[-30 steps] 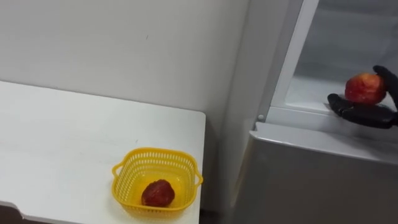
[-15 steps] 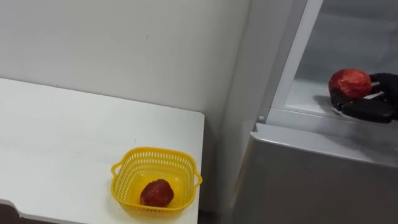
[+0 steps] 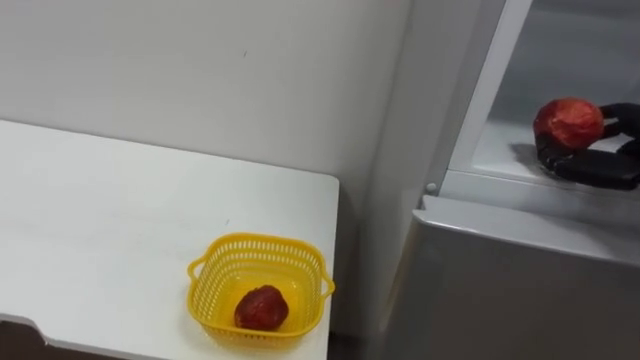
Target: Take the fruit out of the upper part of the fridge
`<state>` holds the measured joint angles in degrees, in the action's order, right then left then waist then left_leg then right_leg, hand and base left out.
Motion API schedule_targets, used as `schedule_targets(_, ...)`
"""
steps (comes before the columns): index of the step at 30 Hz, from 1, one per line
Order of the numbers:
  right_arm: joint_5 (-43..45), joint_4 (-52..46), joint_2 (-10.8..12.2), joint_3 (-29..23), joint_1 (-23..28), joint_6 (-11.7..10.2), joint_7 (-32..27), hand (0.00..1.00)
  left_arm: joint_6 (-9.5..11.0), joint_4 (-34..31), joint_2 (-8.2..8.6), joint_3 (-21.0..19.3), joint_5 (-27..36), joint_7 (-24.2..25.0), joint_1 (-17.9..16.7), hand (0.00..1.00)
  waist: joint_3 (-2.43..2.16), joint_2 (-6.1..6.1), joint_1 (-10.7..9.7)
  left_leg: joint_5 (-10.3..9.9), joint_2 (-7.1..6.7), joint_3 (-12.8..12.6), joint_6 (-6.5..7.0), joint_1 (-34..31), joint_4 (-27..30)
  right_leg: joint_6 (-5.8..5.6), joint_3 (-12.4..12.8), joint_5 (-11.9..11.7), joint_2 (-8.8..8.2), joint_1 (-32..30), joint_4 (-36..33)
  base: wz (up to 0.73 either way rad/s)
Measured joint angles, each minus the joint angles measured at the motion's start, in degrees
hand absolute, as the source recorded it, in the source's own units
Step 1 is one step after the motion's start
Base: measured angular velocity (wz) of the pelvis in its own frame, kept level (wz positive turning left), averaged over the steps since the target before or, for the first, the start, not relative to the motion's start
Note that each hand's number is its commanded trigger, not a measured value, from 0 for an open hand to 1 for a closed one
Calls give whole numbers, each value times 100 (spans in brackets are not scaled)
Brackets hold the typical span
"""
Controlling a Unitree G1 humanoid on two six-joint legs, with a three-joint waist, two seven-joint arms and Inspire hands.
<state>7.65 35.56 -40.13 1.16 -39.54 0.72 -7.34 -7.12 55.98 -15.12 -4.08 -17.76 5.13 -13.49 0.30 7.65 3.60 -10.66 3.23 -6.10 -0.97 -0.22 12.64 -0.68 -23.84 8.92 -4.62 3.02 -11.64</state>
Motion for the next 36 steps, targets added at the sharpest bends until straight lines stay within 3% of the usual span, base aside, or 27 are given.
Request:
schedule_targets(16,-284,-39,6,7,13,68,-132,100,-1,-14,1,-23,-49,-121,38,0,-60,-6,33,1,-3,-23,0,24,0,1,44,-1,12,-11,-1,0)
schedule_targets(19,-230,-322,74,7,49,184,-137,100,-2,-3,2,-20,-48,-127,9,0,-72,-31,6,2,-1,-68,-1,44,-13,1,102,-1,16,-13,-4,-8)
schedule_targets(23,-153,-1052,103,3,299,184,-296,100,3,176,14,-15,24,-292,109,0,-88,-45,-30,7,-7,-131,-6,87,-96,1,145,0,17,-7,-12,-6)
schedule_targets(28,154,-1824,506,-87,604,179,-583,100,4,492,52,65,136,-398,301,0,-73,-74,-133,7,0,-180,-5,122,-59,2,205,-2,19,5,-8,-5)
schedule_targets(30,391,-2246,787,-251,862,174,-701,100,20,492,93,90,134,-432,343,0,-44,-135,-161,5,6,-179,-3,97,-43,3,188,-2,13,-10,-7,0)
schedule_targets(33,691,-2743,970,-301,1063,146,-832,100,48,479,137,91,135,-431,372,0,-19,-262,-194,-1,5,-185,4,82,-51,6,201,-4,9,-18,-11,0)
schedule_targets(34,736,-2789,975,-301,1076,126,-846,100,51,476,155,91,137,-433,379,0,-24,-304,-197,-1,5,-186,5,83,-60,6,206,-4,6,-18,-11,0)
schedule_targets(36,854,-3048,986,-315,1225,120,-933,100,83,467,229,89,143,-451,377,0,-92,-437,-199,6,-1,-194,13,112,-105,4,225,-3,-7,-26,-13,0)
